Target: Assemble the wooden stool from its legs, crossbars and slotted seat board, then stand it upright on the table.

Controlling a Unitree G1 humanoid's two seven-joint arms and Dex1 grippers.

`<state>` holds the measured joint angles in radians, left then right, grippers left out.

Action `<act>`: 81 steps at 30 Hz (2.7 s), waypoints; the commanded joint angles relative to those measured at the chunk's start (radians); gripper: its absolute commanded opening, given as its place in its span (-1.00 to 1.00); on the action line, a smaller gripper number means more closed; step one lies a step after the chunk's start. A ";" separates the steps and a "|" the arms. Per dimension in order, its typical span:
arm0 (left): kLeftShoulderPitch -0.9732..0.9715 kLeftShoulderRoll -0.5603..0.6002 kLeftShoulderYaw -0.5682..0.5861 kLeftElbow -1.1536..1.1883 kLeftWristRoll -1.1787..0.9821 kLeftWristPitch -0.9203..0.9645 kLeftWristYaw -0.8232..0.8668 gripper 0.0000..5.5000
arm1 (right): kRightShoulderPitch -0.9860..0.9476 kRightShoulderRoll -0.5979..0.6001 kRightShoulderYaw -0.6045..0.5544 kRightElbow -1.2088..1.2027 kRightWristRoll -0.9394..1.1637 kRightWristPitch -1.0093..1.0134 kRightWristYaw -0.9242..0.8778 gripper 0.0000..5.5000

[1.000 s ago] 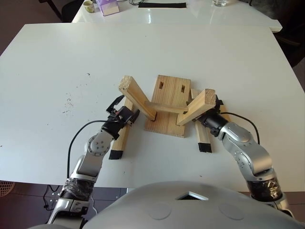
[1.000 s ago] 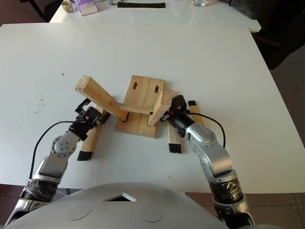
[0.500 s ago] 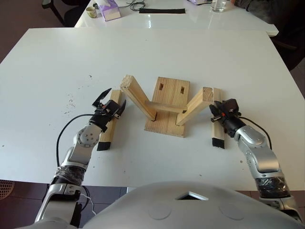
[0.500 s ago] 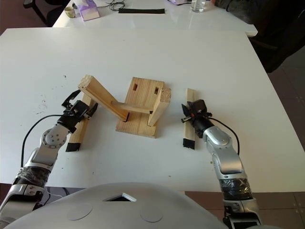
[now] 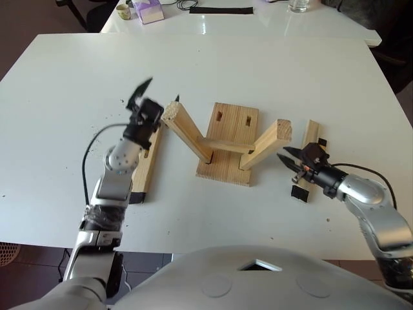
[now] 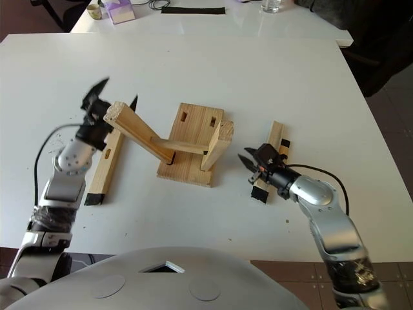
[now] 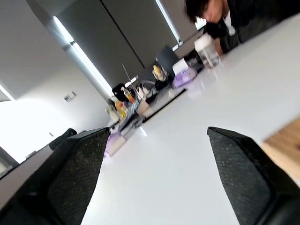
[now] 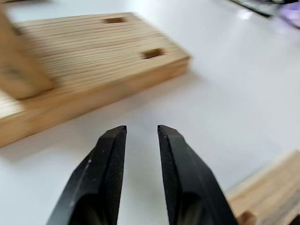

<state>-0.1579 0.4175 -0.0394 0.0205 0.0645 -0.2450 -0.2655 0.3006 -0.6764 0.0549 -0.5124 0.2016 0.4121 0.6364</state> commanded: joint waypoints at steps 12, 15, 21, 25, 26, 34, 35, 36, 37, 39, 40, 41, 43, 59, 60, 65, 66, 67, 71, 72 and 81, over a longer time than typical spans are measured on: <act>0.208 -0.093 -0.290 -0.258 0.025 0.105 -0.160 0.40 | -0.006 -0.232 0.171 -0.150 0.124 0.167 0.335 -0.56; 0.217 -0.085 -0.308 -0.273 0.028 0.114 -0.183 0.40 | -0.035 -0.187 0.202 -0.086 0.078 0.163 0.272 -0.56; 0.222 -0.102 -0.340 -0.249 0.041 0.151 -0.190 0.40 | -0.216 0.060 0.138 0.081 0.156 0.254 0.111 -0.56; 0.193 -0.139 -0.369 -0.198 0.024 0.195 -0.203 0.40 | -0.317 0.145 0.113 0.194 0.145 0.282 0.032 -0.56; 0.184 -0.145 -0.370 -0.187 0.022 0.201 -0.204 0.40 | -0.338 0.159 0.109 0.217 0.131 0.278 0.010 -0.56; 0.097 -0.154 -0.326 -0.108 0.008 0.228 -0.224 0.40 | -0.305 0.179 0.081 0.243 0.035 0.217 -0.113 -0.56; 0.080 -0.145 -0.305 -0.100 0.000 0.232 -0.229 0.40 | -0.266 0.155 0.078 0.198 0.040 0.222 -0.096 -0.56; 0.074 -0.128 -0.282 -0.105 -0.014 0.243 -0.240 0.40 | -0.235 0.133 0.078 0.156 0.047 0.230 -0.077 -0.56; 0.081 -0.101 -0.255 -0.125 -0.038 0.259 -0.262 0.40 | -0.207 0.104 0.081 0.114 0.055 0.245 -0.052 -0.56; 0.121 -0.024 -0.205 -0.189 -0.092 0.285 -0.333 0.40 | -0.148 0.044 0.091 0.020 0.086 0.267 0.016 -0.56; 0.138 0.019 -0.176 -0.222 -0.132 0.299 -0.382 0.40 | -0.110 0.010 0.099 -0.035 0.104 0.277 0.051 -0.56; 0.141 0.055 -0.150 -0.240 -0.162 0.308 -0.420 0.40 | -0.079 -0.019 0.109 -0.079 0.118 0.278 0.082 -0.56; 0.104 0.096 -0.112 -0.233 -0.216 0.338 -0.478 0.40 | -0.037 -0.054 0.134 -0.140 0.139 0.281 0.123 -0.56; -0.602 0.065 -0.417 1.026 0.384 -0.346 -0.190 0.40 | -0.199 0.137 0.458 0.011 0.031 0.267 0.048 -0.56; -0.600 0.073 -0.448 1.064 0.425 -0.384 -0.179 0.40 | -0.216 0.154 0.449 0.044 0.021 0.261 0.031 -0.56; -0.611 0.067 -0.500 1.216 0.481 -0.485 -0.213 0.40 | -0.340 0.257 0.378 0.266 -0.050 0.227 -0.096 -0.56; -0.615 0.064 -0.496 1.229 0.468 -0.497 -0.241 0.40 | -0.366 0.267 0.367 0.309 -0.072 0.208 -0.120 -0.56; -0.619 0.057 -0.484 1.237 0.444 -0.506 -0.277 0.40 | -0.390 0.279 0.353 0.350 -0.090 0.189 -0.146 -0.56; -0.640 0.019 -0.409 1.220 0.309 -0.526 -0.454 0.40 | -0.461 0.332 0.298 0.476 -0.121 0.139 -0.212 -0.56; -0.642 0.012 -0.397 1.209 0.287 -0.529 -0.477 0.40 | -0.470 0.339 0.291 0.494 -0.127 0.130 -0.220 -0.56; -0.421 0.034 -0.329 0.833 0.113 -0.472 -0.625 0.40 | -0.414 0.298 0.312 0.445 -0.184 0.106 -0.173 -0.56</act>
<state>-0.6551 0.4801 -0.3559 0.9742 0.2062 -0.7302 -0.8602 -0.1656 -0.3825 0.3124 -0.0323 0.0113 0.4901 0.4026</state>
